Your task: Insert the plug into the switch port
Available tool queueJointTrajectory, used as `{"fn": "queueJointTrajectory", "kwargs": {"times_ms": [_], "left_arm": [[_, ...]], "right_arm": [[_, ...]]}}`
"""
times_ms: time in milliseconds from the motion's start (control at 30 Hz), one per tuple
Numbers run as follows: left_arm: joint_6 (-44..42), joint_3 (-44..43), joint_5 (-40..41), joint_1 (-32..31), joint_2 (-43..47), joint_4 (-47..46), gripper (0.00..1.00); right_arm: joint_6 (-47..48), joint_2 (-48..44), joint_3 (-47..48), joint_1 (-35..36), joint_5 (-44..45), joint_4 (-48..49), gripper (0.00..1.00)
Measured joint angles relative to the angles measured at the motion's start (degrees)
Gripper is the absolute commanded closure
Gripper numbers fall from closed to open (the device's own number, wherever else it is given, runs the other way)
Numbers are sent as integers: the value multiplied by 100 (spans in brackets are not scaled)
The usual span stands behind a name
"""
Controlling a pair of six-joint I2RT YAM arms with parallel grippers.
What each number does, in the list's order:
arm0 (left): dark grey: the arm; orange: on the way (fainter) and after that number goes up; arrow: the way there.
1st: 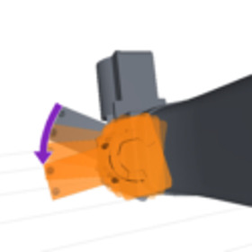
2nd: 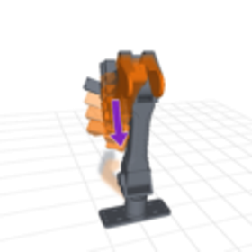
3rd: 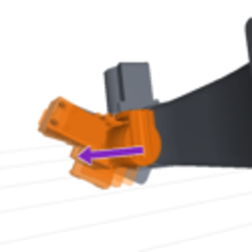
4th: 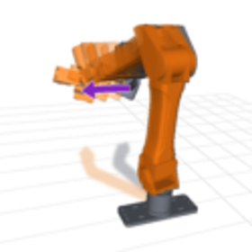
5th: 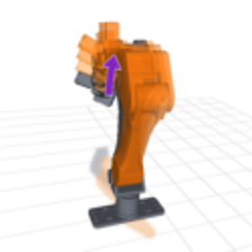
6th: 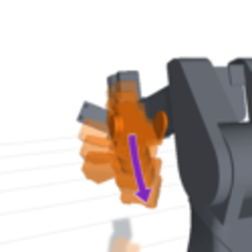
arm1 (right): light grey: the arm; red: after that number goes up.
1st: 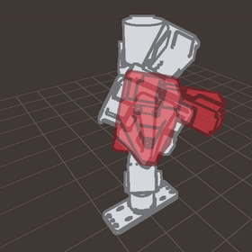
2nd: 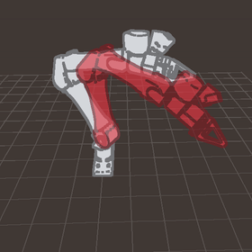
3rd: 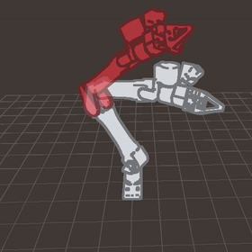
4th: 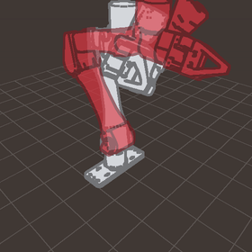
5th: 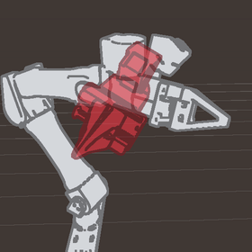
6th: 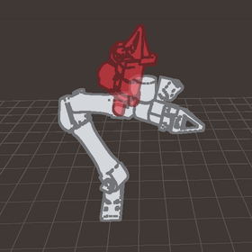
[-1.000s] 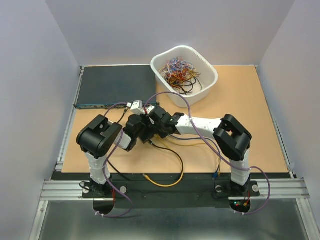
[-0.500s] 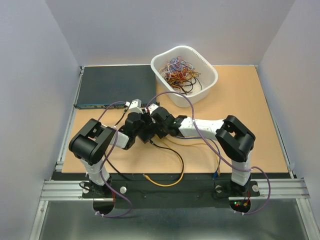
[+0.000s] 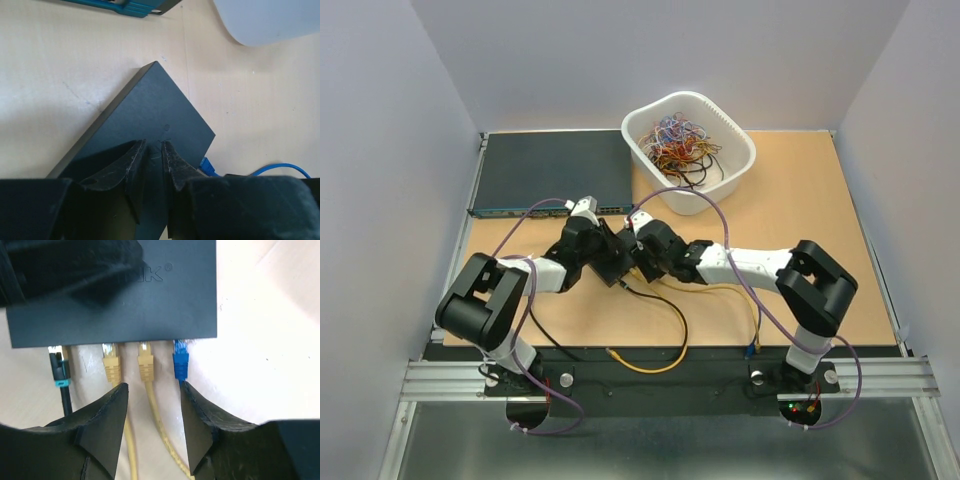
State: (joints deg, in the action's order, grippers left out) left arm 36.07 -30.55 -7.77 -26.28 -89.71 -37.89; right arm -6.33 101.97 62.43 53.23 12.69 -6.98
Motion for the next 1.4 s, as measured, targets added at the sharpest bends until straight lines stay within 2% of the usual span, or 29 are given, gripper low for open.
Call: {"fn": "queueJointTrajectory", "kwargs": {"times_ms": [133,367,467,500,567,700,733,1000,1033,1200,1400], "left_arm": [[-81,-26,2,111,238,404,70],[-232,-28,72,131,1036,1012,69],[-313,-17,271,131,1648,1298,58],[-345,-4,365,131,1853,1366,50],[-409,39,525,131,2332,1506,39],[-474,101,883,131,3069,1801,25],[-483,120,975,131,3209,1864,15],[-457,588,1720,131,4336,2420,13],[-452,658,1781,131,4465,2455,14],[-448,984,2144,87,5333,2680,16],[-452,1220,2505,-81,5851,2758,17]], "right_arm": [[-98,-350,-258,0,-13,44,47],[-317,-1084,-765,2,-251,66,23],[-413,-1631,-1045,2,-389,103,16],[-446,-1816,-1145,2,-417,98,12],[-516,-2173,-1292,2,-461,116,11],[-599,-2697,-1519,2,-518,127,11],[-629,-2813,-1585,2,-533,136,11],[-778,-3832,-2052,2,-542,125,10],[-793,-3917,-2076,2,-538,125,0],[-903,-4341,-2218,2,-461,149,0],[-1025,-4953,-2514,2,-376,122,0]]}}
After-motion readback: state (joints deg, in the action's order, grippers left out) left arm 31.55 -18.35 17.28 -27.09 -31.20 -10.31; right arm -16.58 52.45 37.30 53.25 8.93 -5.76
